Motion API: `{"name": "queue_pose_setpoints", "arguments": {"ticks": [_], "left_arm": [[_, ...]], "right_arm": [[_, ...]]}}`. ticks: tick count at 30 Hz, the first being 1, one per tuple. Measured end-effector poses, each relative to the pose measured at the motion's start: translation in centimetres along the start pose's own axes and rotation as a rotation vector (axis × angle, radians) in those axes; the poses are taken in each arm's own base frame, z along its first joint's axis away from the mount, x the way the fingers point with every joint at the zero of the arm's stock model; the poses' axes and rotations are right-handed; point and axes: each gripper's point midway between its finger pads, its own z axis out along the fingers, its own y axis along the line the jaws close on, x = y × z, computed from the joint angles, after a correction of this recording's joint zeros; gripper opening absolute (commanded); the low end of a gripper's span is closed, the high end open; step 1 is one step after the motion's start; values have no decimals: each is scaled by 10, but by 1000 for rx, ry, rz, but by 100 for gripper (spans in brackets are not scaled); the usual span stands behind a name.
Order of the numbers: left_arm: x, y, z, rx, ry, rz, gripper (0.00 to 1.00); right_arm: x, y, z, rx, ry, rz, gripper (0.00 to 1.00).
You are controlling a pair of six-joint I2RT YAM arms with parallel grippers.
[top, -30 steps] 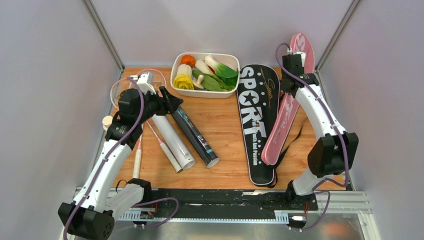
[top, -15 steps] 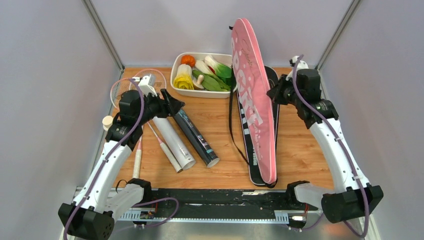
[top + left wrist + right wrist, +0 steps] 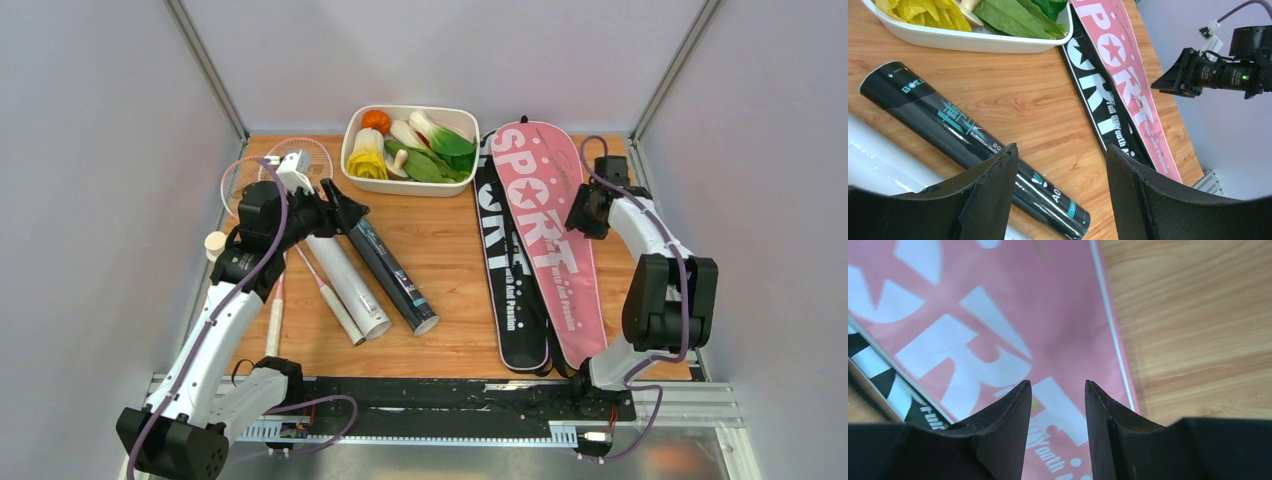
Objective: Pack up the badminton gear
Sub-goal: Adjust the racket bag at the center of the board, then open the racket bag at the center of the board.
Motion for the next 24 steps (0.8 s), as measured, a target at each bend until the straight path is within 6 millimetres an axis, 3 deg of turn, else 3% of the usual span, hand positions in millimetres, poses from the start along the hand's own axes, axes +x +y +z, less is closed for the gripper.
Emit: {"name": "queue_pose_setpoints", "arguments": {"ticks": [5, 8, 19, 24], "left_arm": [[4, 4, 0, -16, 10, -3, 71], [6, 6, -1, -22, 19, 0, 71], [12, 10, -4, -34, 21, 14, 71], [15, 13, -4, -44, 25, 11, 71]], "right_arm": [[4, 54, -20, -8, -74, -179, 41], [18, 81, -25, -42, -77, -283, 42], [58, 101, 6, -1, -16, -506, 45], [66, 96, 20, 25, 11, -528, 47]]}}
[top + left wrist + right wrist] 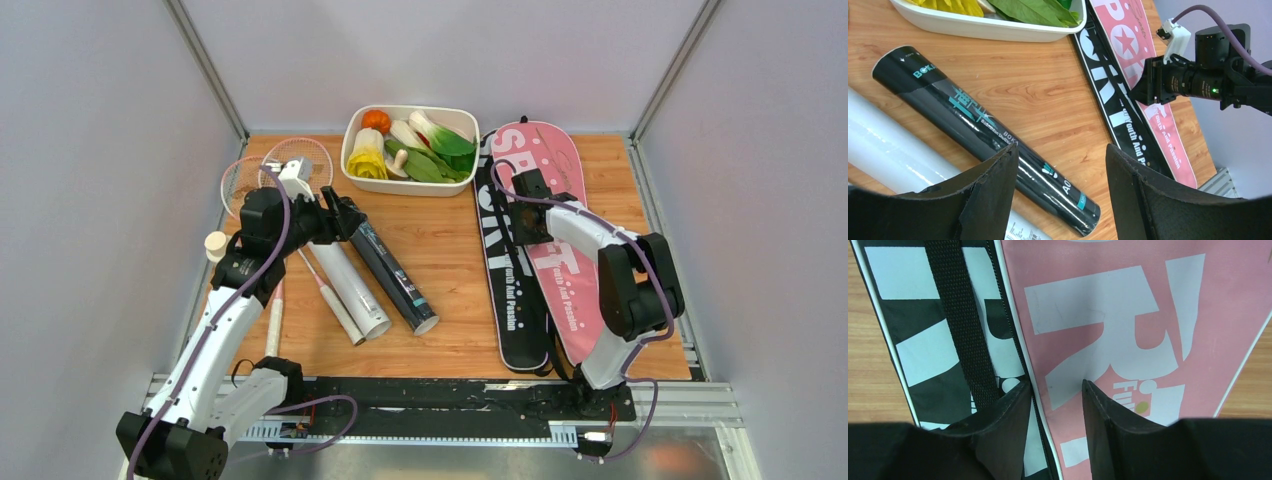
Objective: Pack up the badminton gear
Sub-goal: Open the racket bag at the center of the board.
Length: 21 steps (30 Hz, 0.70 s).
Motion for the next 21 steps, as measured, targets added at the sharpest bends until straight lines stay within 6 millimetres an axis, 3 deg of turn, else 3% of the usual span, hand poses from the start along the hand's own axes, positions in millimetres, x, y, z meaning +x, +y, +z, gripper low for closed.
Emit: {"name": "queue_pose_setpoints", "arguments": {"ticks": [4, 10, 16, 21], "left_arm": [[1, 1, 0, -1, 2, -1, 71], [1, 1, 0, -1, 1, -1, 71], [1, 3, 1, -12, -2, 2, 71], [5, 7, 2, -26, 5, 0, 71]], "right_arm": [[2, 0, 4, 3, -2, -3, 43], [1, -2, 5, 12, -10, -8, 1], [1, -7, -2, 33, -5, -5, 0], [-14, -13, -36, 18, -44, 28, 0]]}}
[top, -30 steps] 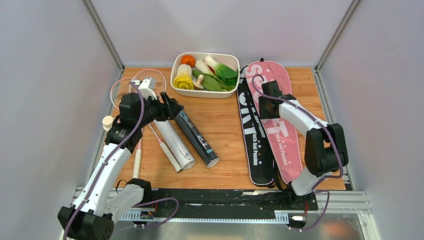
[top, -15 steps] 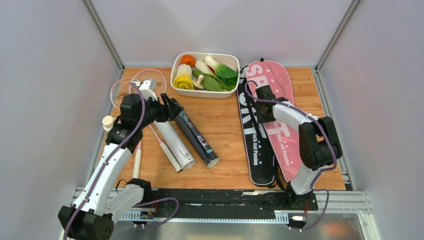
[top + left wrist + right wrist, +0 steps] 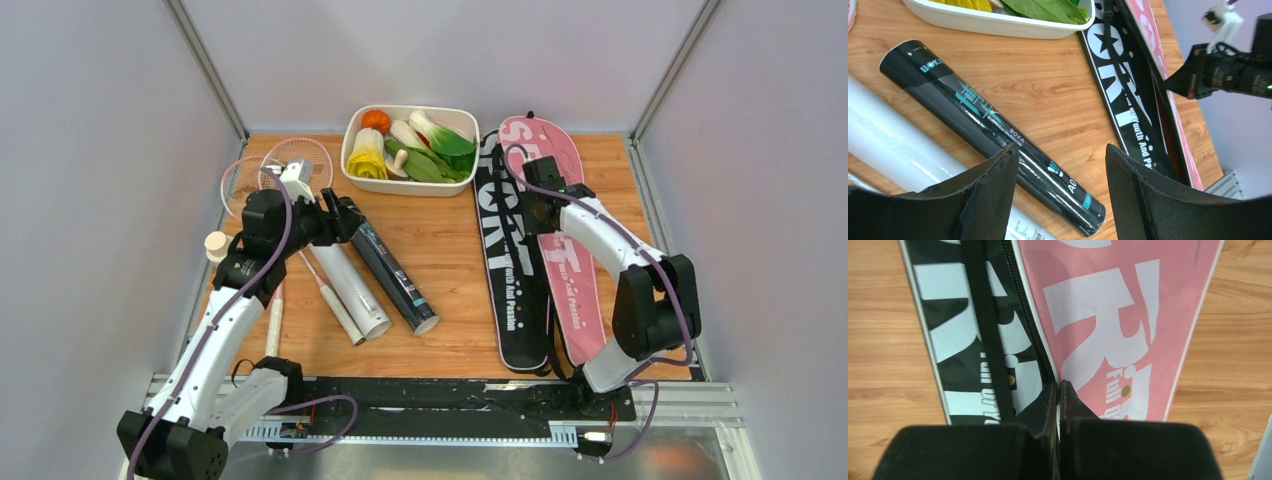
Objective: Pack up the badminton gear
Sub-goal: Open the racket bag at the center of the board.
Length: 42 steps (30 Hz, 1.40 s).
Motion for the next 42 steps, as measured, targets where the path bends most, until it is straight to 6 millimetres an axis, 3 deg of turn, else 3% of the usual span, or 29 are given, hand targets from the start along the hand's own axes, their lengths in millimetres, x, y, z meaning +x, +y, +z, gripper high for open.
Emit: {"name": "queue_pose_setpoints", "arguments": {"ticks": [5, 10, 12, 14, 17, 22, 26, 30, 35, 42], "left_arm": [[0, -1, 0, 4, 1, -8, 71], [2, -5, 2, 30, 12, -18, 69], [5, -6, 5, 42, 24, -29, 69], [12, -7, 7, 57, 44, -47, 68], [20, -6, 9, 63, 68, -68, 68], [23, -7, 10, 66, 74, -77, 68], [22, -7, 10, 67, 70, -75, 68], [21, -5, 11, 58, 65, -70, 68], [16, 10, 16, -32, 51, -67, 67], [-2, 71, 12, -380, -33, -72, 67]], "right_arm": [[-30, -1, -35, -100, -76, 90, 0], [-38, 4, -52, -235, -90, 189, 0], [-38, 8, -53, -268, -83, 210, 11], [-34, 19, -53, -324, -71, 225, 12], [-23, 35, -43, -402, -57, 232, 0], [2, 53, -20, -475, -1, 242, 0], [2, 60, -9, -503, 1, 243, 0], [-6, 62, -12, -520, -30, 245, 0], [-18, 59, -40, -544, -118, 264, 0], [-36, 50, -98, -587, -298, 285, 0]]}}
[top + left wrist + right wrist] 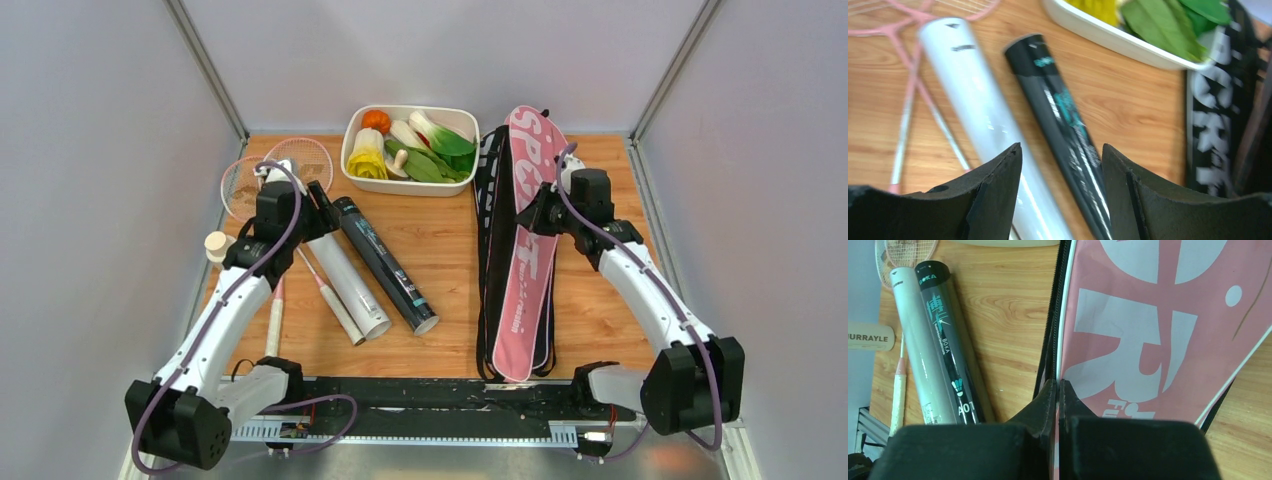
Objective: Pack up the badminton gear
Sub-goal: Open the racket bag at the center of the board, then pick up the racket from the center of the board.
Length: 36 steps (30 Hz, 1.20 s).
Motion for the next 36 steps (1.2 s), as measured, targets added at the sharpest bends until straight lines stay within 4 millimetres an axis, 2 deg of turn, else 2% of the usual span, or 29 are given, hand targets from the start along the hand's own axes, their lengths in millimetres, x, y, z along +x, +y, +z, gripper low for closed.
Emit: {"name": "queue_pose_setpoints", "arguments": {"ticks": [4, 9, 17, 21, 28, 36], "left_arm": [[-6, 41, 12, -205, -2, 0, 67], [5, 94, 21, -406, 62, 75, 64], [16, 184, -1, -614, 104, -54, 63], [29, 198, 5, -616, 189, -51, 63], [75, 215, 29, -606, 437, 1, 61], [96, 228, 45, -616, 549, 20, 53]], "right_arm": [[0, 4, -10, -11, -30, -1, 0], [1, 6, -17, -21, -44, -1, 0], [3, 13, -18, -58, -33, -4, 0], [2, 14, -18, -65, -33, -7, 0], [-2, 19, -20, -85, -39, -12, 0], [-3, 20, -21, -86, -44, -18, 0]]}}
